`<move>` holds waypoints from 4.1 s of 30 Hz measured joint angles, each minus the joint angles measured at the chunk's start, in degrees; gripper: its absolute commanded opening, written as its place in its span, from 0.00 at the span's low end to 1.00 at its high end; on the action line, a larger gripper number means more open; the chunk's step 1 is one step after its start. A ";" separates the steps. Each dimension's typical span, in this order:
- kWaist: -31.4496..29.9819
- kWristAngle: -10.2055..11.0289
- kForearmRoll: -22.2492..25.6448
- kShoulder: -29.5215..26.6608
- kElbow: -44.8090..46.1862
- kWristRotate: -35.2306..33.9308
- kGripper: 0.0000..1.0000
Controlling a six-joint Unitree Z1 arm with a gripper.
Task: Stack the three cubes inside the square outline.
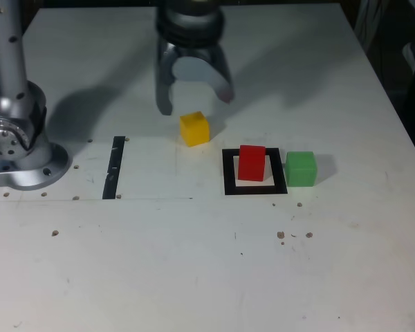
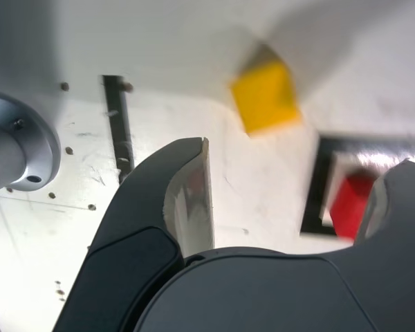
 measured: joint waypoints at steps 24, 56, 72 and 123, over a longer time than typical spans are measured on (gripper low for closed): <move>8.13 -1.99 -14.77 7.25 10.59 3.43 0.82; 5.39 -1.99 -9.36 5.35 4.23 4.44 0.20; -9.47 -1.31 8.67 12.15 -21.63 4.91 0.20; -7.66 -2.92 3.79 19.90 -21.28 9.70 0.45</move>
